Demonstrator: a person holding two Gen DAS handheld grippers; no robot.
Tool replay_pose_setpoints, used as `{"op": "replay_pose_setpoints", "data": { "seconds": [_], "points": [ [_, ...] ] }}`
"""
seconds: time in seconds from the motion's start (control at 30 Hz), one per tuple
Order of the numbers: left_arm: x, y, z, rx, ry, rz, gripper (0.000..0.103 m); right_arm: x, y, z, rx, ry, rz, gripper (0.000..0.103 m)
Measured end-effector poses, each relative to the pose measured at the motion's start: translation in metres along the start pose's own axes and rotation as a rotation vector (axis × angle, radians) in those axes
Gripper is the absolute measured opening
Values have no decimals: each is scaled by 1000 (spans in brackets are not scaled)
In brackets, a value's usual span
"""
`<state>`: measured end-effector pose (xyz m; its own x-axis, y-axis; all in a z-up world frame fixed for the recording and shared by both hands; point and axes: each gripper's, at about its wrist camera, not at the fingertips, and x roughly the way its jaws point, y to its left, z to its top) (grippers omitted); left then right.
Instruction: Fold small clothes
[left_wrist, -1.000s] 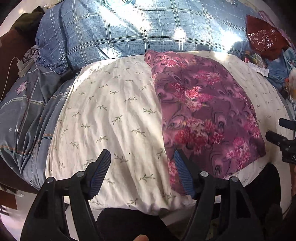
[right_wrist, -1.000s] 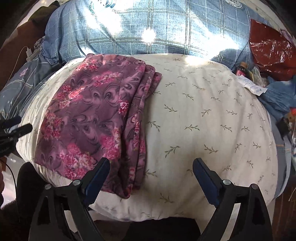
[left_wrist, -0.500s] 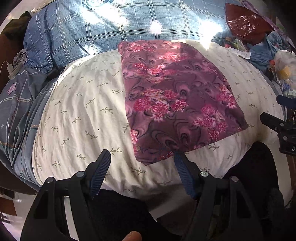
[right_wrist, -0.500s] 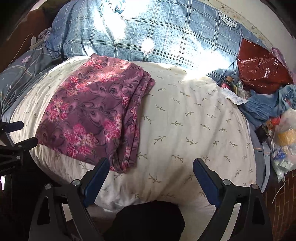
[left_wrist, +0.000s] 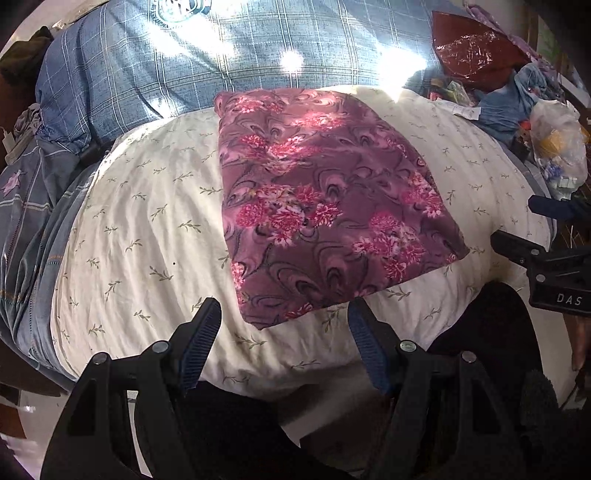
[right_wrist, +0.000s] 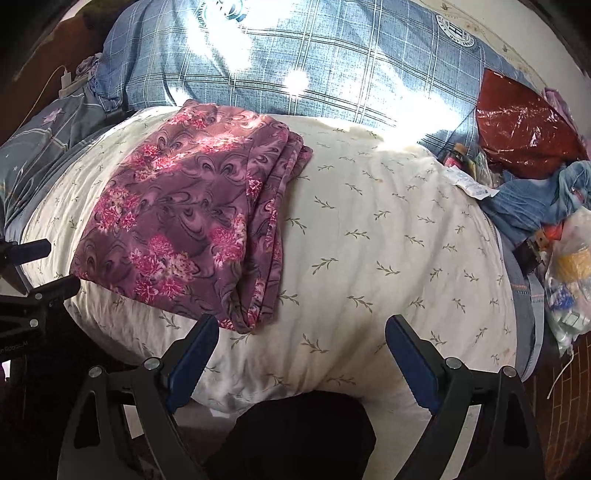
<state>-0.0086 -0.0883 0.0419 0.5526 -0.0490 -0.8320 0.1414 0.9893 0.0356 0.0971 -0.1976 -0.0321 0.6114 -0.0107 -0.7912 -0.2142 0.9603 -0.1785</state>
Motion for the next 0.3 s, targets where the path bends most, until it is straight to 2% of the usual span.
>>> {"op": "replay_pose_setpoints", "data": {
  "seconds": [0.17,0.3],
  "points": [
    [-11,-15,1,50,-38,7,71,-2,-1,0,-16,-9,-28,93],
    [-12,-19,0,71,-36,27,71,-6,0,-2,-57,-27,-77,93]
  ]
}}
